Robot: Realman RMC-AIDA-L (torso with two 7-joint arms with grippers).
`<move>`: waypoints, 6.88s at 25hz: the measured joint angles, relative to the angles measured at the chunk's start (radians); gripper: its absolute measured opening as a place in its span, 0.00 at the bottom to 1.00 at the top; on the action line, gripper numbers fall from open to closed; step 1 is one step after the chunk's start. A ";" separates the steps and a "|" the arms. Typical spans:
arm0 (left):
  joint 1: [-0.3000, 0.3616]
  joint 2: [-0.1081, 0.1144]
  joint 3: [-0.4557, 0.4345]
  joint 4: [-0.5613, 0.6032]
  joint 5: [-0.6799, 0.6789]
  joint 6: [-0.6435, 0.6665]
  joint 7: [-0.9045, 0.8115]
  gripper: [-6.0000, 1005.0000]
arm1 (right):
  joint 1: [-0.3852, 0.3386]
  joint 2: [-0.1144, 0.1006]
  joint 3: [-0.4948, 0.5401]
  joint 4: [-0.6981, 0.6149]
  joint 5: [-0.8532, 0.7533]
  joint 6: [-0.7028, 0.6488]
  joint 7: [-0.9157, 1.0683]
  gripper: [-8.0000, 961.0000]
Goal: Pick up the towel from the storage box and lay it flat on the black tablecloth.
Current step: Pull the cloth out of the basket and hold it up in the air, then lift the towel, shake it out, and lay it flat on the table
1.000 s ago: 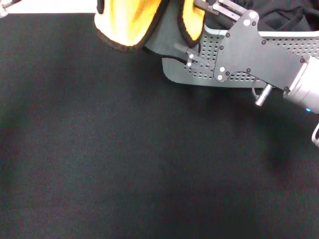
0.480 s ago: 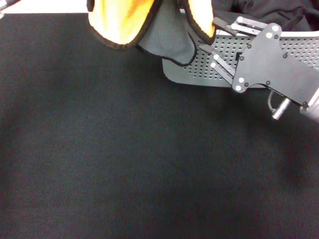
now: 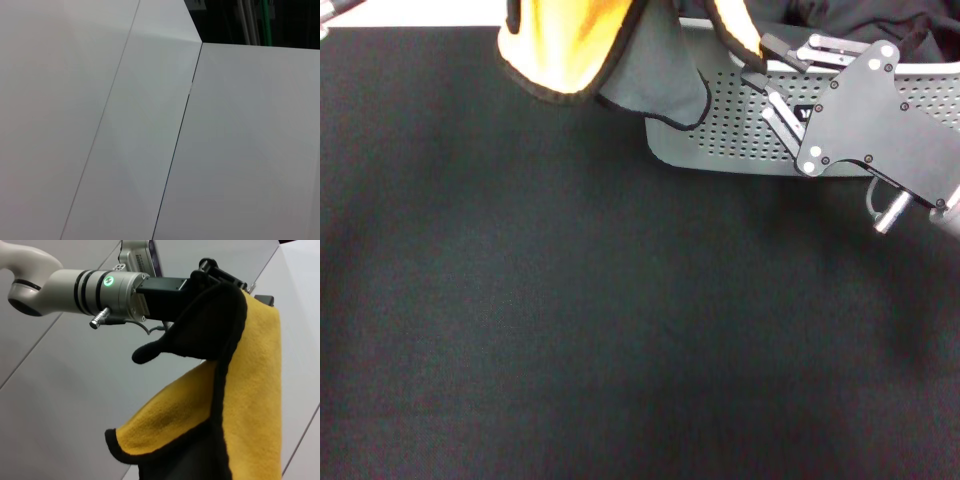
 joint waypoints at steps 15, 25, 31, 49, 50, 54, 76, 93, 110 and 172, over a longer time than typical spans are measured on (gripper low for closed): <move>-0.003 0.000 0.002 -0.014 0.023 0.025 0.001 0.04 | 0.012 0.000 0.016 0.009 0.002 0.000 0.000 0.09; 0.015 -0.001 -0.003 -0.049 0.020 0.057 0.026 0.04 | 0.001 0.000 0.011 0.008 0.001 0.018 0.001 0.03; 0.022 -0.001 -0.009 -0.173 0.016 0.123 0.110 0.04 | -0.016 0.000 -0.010 0.010 0.007 0.074 0.010 0.02; 0.041 0.001 -0.014 -0.746 -0.016 0.295 0.709 0.11 | 0.001 -0.001 -0.019 -0.001 0.052 0.064 0.104 0.02; 0.047 0.001 -0.013 -0.751 -0.015 0.301 0.731 0.11 | 0.003 -0.001 -0.018 -0.007 0.053 0.059 0.106 0.02; 0.064 -0.006 -0.005 -0.791 -0.030 0.321 0.833 0.11 | 0.005 -0.004 -0.018 -0.089 0.051 0.006 0.143 0.02; 0.118 -0.003 -0.064 -0.986 -0.090 0.367 1.028 0.23 | 0.128 -0.013 0.201 -0.804 -1.060 -0.344 1.454 0.02; 0.122 -0.002 -0.098 -0.987 -0.082 0.351 1.069 0.23 | 0.478 -0.013 0.414 -0.832 -1.471 0.107 1.984 0.02; 0.088 -0.007 -0.071 -1.100 -0.036 0.348 1.156 0.23 | 0.798 -0.014 0.689 -0.672 -1.642 0.155 1.954 0.02; -0.123 -0.011 0.000 -1.398 -0.418 0.392 1.152 0.40 | 0.687 -0.008 0.658 -0.625 -1.336 -0.005 1.851 0.02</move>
